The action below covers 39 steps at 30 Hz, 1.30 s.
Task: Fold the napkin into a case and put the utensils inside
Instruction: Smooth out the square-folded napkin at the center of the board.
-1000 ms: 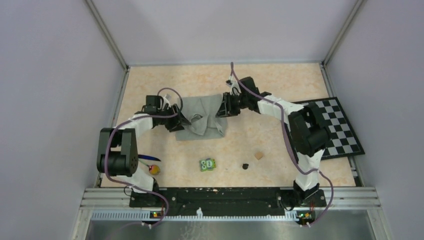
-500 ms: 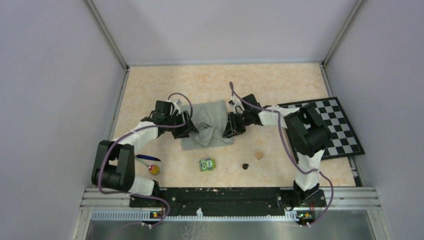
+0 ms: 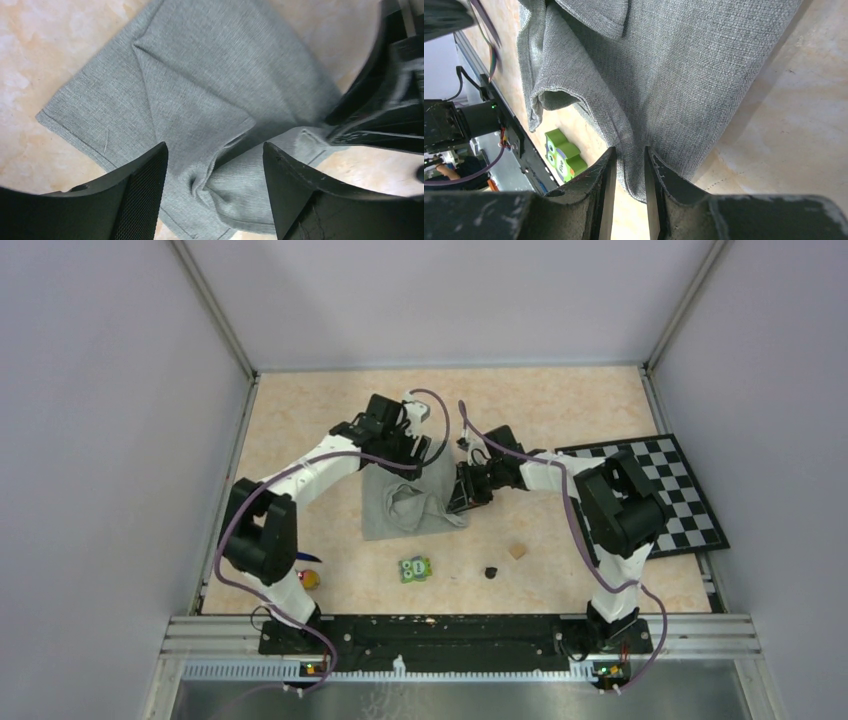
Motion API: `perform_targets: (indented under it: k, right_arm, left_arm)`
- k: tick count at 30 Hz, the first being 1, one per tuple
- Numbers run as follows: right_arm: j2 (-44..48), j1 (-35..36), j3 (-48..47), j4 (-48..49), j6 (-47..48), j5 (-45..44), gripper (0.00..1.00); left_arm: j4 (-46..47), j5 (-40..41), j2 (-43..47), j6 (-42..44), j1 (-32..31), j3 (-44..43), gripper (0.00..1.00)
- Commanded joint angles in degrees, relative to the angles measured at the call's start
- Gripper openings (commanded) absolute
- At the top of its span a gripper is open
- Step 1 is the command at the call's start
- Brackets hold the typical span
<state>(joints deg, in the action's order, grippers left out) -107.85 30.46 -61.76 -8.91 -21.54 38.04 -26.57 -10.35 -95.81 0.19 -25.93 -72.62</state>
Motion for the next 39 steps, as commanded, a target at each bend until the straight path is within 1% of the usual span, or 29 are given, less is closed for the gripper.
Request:
perform_targets:
  k: [1, 2, 5, 6, 10, 15, 21, 26, 28, 29, 30, 31, 33, 34, 36, 38, 39]
  right_arm:
    - [2.2, -0.2, 0.6, 2.7, 1.2, 0.9, 0.27]
    - [2.1, -0.2, 0.8, 2.9, 1.2, 1.1, 0.27]
    - [2.0, -0.4, 0.9, 3.3, 1.0, 1.2, 0.27]
    - [2.0, -0.4, 1.0, 3.4, 1.1, 1.2, 0.27]
    - [1.9, -0.4, 1.1, 4.0, 0.9, 1.7, 0.27]
    - [1.6, -0.4, 1.6, 5.2, 0.1, 2.3, 0.26]
    - [1.6, -0.4, 2.2, 5.2, 0.4, 2.0, 0.27]
    - [1.6, -0.4, 2.8, 5.7, 0.2, 2.0, 0.26]
    - [1.5, -0.4, 2.8, 6.0, 0.0, 2.1, 0.26]
    - [1.5, -0.4, 2.8, 6.1, -0.1, 2.1, 0.26]
    - [1.3, -0.4, 2.8, 6.3, -0.3, 2.1, 0.26]
    - [1.3, -0.4, 2.8, 6.4, -0.4, 2.1, 0.26]
    - [1.2, -0.4, 3.1, 6.9, -0.9, 1.8, 0.26]
    - [1.1, -0.4, 3.3, 7.2, -1.3, 1.6, 0.26]
    - [1.0, -0.4, 4.0, 7.9, -2.4, 1.3, 0.24]
    - [1.0, -0.3, 5.2, 9.2, -3.9, 1.0, 0.23]
    - [1.0, -0.3, 5.8, 10.3, -4.6, 0.6, 0.22]
  left_arm:
    - [-5.3, 4.9, -4.6, 9.0, -0.8, -4.5, 0.74]
    - [-5.4, 5.3, -5.7, 9.2, -1.0, -5.0, 0.73]
    - [-6.6, 5.3, -8.4, 9.4, -1.8, -5.9, 0.63]
    - [-6.6, 5.4, -8.9, 9.2, -2.0, -5.5, 0.63]
    - [-6.5, 5.8, -9.7, 9.6, -2.7, -3.9, 0.66]
    - [-6.6, 6.5, -9.4, 9.5, -2.8, -3.1, 0.68]
    - [-6.3, 5.9, -7.0, 9.3, -3.0, -1.0, 0.72]
    - [-5.7, 8.2, -5.5, 9.6, -3.0, 1.2, 0.74]
    - [-5.4, 9.7, -6.2, 9.1, -3.1, 1.2, 0.71]
    - [-5.2, 9.8, -6.7, 8.8, -3.0, 1.0, 0.68]
    - [-4.9, 11.7, -7.1, 8.4, -3.0, 0.8, 0.64]
    - [-4.3, 12.5, -7.3, 7.7, -3.0, 0.6, 0.58]
    - [-2.3, 14.1, -7.0, 5.1, -2.7, 0.5, 0.43]
    - [-1.2, 14.4, -6.6, 3.3, -2.3, 0.5, 0.39]
    - [0.4, 13.2, -5.3, 0.2, -0.9, 0.8, 0.36]
    - [3.2, 11.0, -3.3, -4.8, 1.5, 2.1, 0.34]
    - [4.6, 7.4, -2.5, -7.2, 3.2, 3.0, 0.31]
